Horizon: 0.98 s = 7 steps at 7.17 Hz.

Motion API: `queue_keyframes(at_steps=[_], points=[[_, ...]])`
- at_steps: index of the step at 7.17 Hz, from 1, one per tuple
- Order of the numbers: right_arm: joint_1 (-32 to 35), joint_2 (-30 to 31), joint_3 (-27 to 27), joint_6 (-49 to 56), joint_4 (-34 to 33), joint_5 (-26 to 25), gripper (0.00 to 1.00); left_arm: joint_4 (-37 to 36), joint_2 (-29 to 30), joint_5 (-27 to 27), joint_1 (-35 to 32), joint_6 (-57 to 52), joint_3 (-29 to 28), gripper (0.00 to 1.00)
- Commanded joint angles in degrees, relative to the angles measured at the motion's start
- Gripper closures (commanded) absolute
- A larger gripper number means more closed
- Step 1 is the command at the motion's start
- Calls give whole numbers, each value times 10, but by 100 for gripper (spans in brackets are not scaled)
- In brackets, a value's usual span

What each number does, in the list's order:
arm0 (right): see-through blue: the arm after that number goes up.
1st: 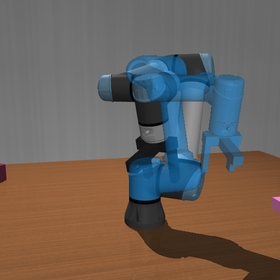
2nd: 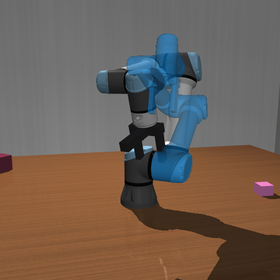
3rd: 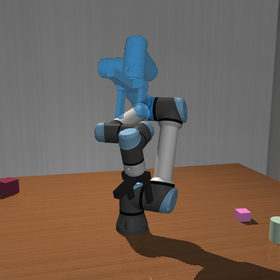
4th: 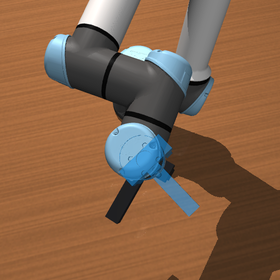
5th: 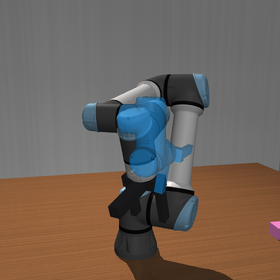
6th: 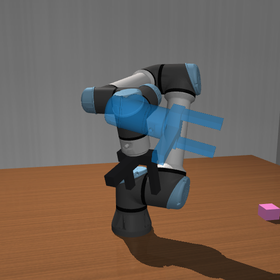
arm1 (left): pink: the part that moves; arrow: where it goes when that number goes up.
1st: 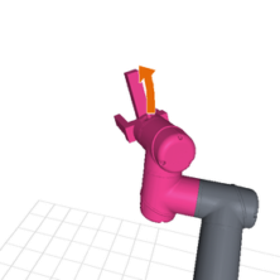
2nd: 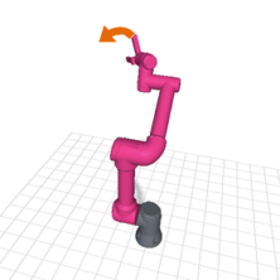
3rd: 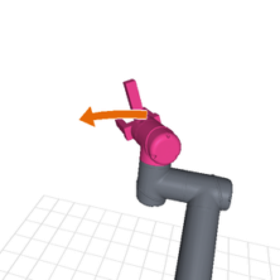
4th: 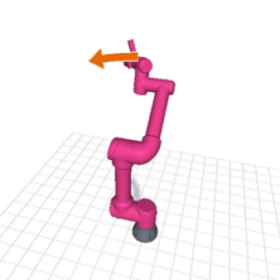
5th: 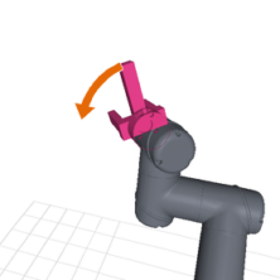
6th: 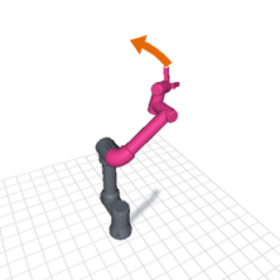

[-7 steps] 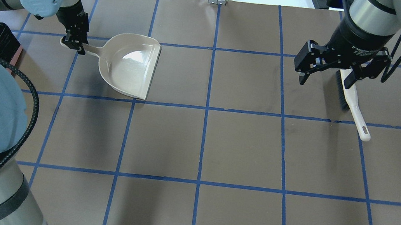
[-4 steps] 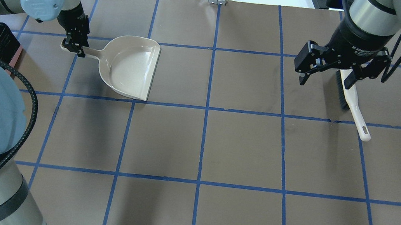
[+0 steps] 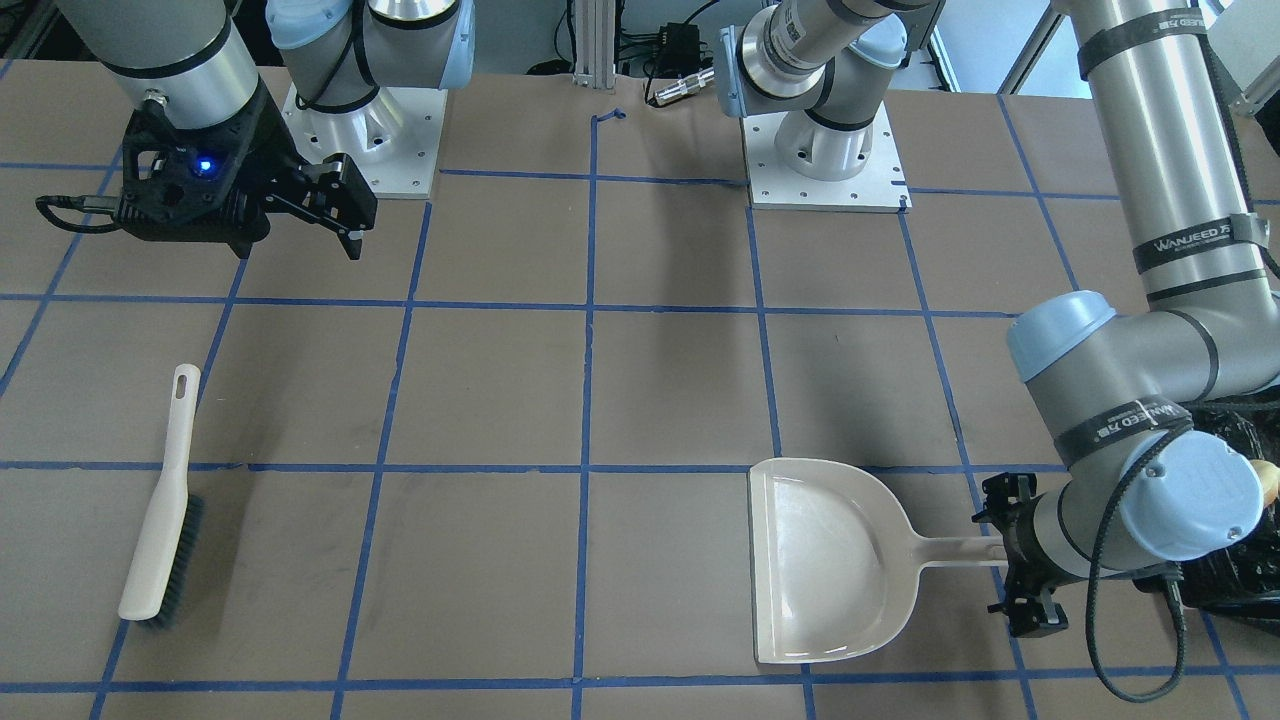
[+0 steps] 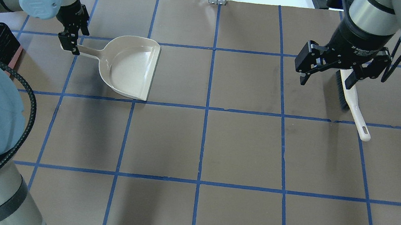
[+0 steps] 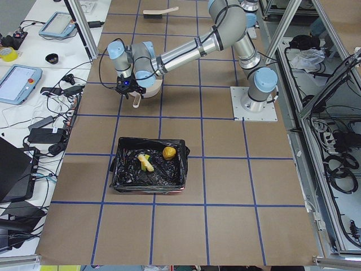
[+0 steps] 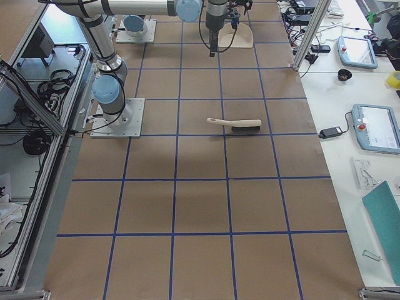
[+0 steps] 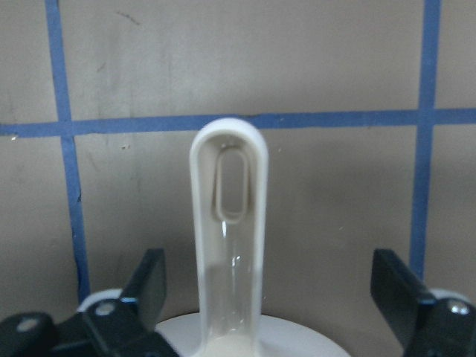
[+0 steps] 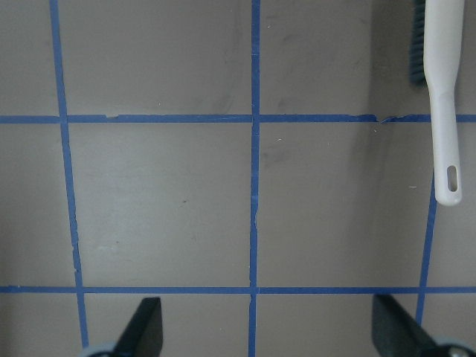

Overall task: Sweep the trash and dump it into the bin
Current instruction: 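Lower the dustpan onto the table and open the left gripper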

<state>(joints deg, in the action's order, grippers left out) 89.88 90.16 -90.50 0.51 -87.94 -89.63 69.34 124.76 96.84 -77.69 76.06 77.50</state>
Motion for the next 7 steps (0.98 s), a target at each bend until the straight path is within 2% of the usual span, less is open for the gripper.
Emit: queue_keyframes(at_steps=[1, 4, 7], points=[[8, 0, 0, -2, 0, -1, 0, -74, -7, 7, 2, -23, -2, 0], [8, 1, -2, -11, 1, -1, 0, -104, -43, 5, 5, -134, -2, 0], [8, 2, -7, -12, 0, -1, 0, -98, -89, 5, -6, -348, 2, 0]])
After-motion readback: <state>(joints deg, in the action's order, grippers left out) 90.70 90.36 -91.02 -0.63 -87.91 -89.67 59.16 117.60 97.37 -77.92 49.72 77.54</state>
